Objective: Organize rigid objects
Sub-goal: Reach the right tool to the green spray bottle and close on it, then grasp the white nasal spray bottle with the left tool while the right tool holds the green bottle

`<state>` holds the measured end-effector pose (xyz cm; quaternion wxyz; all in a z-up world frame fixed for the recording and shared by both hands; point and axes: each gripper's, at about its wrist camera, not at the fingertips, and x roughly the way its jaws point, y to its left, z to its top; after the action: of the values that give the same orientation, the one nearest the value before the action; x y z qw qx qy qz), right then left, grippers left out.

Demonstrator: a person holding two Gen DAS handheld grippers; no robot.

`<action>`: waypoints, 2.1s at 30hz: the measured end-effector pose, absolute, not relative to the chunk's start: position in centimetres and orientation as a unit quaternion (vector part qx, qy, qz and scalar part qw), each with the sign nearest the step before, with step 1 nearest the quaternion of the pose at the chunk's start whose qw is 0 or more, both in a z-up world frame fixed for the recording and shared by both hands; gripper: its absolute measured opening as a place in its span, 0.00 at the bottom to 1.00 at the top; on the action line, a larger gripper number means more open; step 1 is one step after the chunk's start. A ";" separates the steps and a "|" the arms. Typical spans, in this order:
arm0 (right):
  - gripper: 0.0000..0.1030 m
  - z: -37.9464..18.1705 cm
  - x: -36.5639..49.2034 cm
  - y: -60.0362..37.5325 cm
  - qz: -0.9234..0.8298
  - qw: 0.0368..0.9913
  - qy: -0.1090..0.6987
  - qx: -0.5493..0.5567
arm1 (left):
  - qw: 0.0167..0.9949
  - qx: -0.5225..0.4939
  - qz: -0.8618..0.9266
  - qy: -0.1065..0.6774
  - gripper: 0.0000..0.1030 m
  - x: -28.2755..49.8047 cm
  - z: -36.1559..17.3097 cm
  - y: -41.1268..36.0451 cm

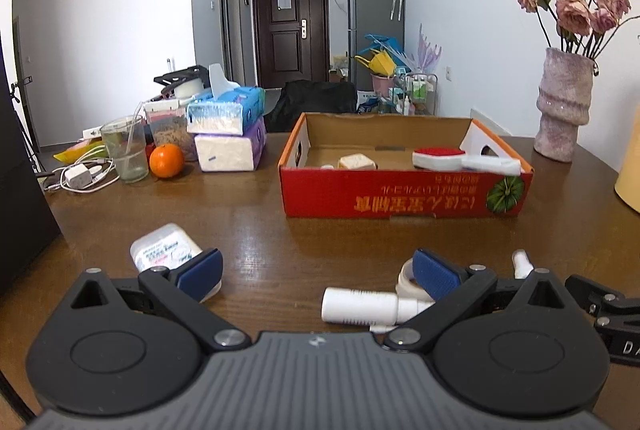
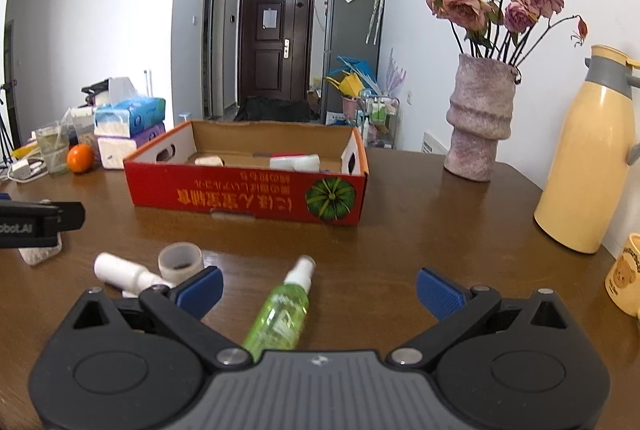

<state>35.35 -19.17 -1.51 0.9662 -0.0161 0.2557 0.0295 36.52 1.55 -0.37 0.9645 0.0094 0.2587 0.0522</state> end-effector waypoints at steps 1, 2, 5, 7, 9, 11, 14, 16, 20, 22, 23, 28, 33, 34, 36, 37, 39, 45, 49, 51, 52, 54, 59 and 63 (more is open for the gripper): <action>1.00 -1.7 35.2 -19.2 0.029 0.966 0.257 -0.016 | 0.964 0.009 0.051 0.260 1.00 36.4 -0.5 1.7; 1.00 -1.8 35.1 -19.2 0.028 0.965 0.260 -0.017 | 0.964 0.008 0.050 0.261 1.00 36.2 -0.7 1.8; 1.00 -2.3 34.8 -19.1 0.027 0.963 0.266 -0.018 | 0.963 0.006 0.047 0.267 1.00 35.9 -1.3 2.2; 1.00 -2.8 34.8 -19.0 0.027 0.962 0.272 -0.020 | 0.962 0.006 0.044 0.269 1.00 36.0 -1.6 2.3; 1.00 -3.2 34.9 -18.9 0.028 0.959 0.280 -0.022 | 0.962 0.005 0.041 0.271 1.00 36.0 -1.8 2.3; 1.00 -3.8 35.3 -18.7 0.027 0.957 0.289 -0.026 | 0.961 0.004 0.041 0.274 1.00 36.2 -2.0 2.4; 0.98 -4.3 36.2 -18.4 0.030 0.954 0.298 -0.025 | 0.959 0.002 0.042 0.280 1.00 36.5 -2.2 2.6; 0.95 -4.7 36.9 -18.0 0.033 0.952 0.304 -0.028 | 0.958 -0.001 0.043 0.283 1.00 36.7 -2.4 2.8; 0.83 -5.5 39.1 -17.0 0.036 0.942 0.330 -0.042 | 0.957 -0.004 0.046 0.286 1.00 36.9 -2.7 3.2; 0.74 -6.0 40.2 -16.9 0.035 0.936 0.347 -0.043 | 0.956 -0.007 0.049 0.290 1.00 37.1 -2.9 3.5; 0.69 -6.3 40.6 -16.9 0.033 0.933 0.356 -0.044 | 0.955 -0.008 0.052 0.292 1.00 37.3 -3.0 3.7; 0.36 -6.9 40.9 -18.0 0.041 0.932 0.359 -0.015 | 0.952 -0.013 0.055 0.300 1.00 37.7 -3.5 4.3; 0.30 -7.2 40.6 -19.2 0.043 0.937 0.347 0.016 | 0.950 -0.013 0.050 0.307 1.00 38.1 -4.2 4.2; 0.29 -7.2 40.6 -19.3 0.043 0.937 0.345 0.020 | 0.950 -0.013 0.048 0.308 1.00 38.2 -4.3 4.1; 0.29 -7.1 40.5 -19.6 0.043 0.940 0.338 0.030 | 0.951 -0.010 0.046 0.307 1.00 38.4 -4.6 3.9; 0.29 -7.0 40.4 -19.8 0.044 0.941 0.333 0.034 | 0.952 -0.007 0.045 0.304 1.00 38.5 -4.8 3.6; 0.29 -6.6 40.1 -19.9 0.045 0.945 0.323 0.037 | 0.953 -0.001 0.036 0.302 1.00 38.6 -5.1 3.1; 0.29 -5.9 39.4 -20.1 0.046 0.952 0.299 0.043 | 0.952 0.014 0.010 0.306 1.00 39.5 -6.2 1.4; 0.29 -5.7 39.1 -20.1 0.048 0.954 0.293 0.043 | 0.953 0.029 0.008 0.301 1.00 39.9 -6.4 0.0; 0.29 -5.6 39.0 -20.1 0.048 0.955 0.291 0.046 | 0.953 0.044 0.004 0.300 1.00 40.1 -6.6 -1.0; 0.29 -5.6 39.1 -20.2 0.048 0.955 0.290 0.048 | 0.952 0.052 0.001 0.303 1.00 40.2 -6.7 -1.4; 0.29 -5.6 39.0 -20.3 0.046 0.955 0.290 0.052 | 0.949 0.061 -0.001 0.309 1.00 40.7 -7.0 -2.1; 0.29 -5.5 39.0 -20.4 0.047 0.955 0.288 0.056 | 0.947 0.055 0.006 0.317 1.00 41.8 -7.4 -2.3; 0.29 -5.4 39.0 -20.4 0.048 0.955 0.287 0.058 | 0.945 0.052 0.005 0.324 1.00 42.1 -7.7 -2.2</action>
<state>39.05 -20.44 -5.43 0.9550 0.0575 0.2871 0.0479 42.13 -2.19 -7.67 0.9447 0.0520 0.3237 0.0046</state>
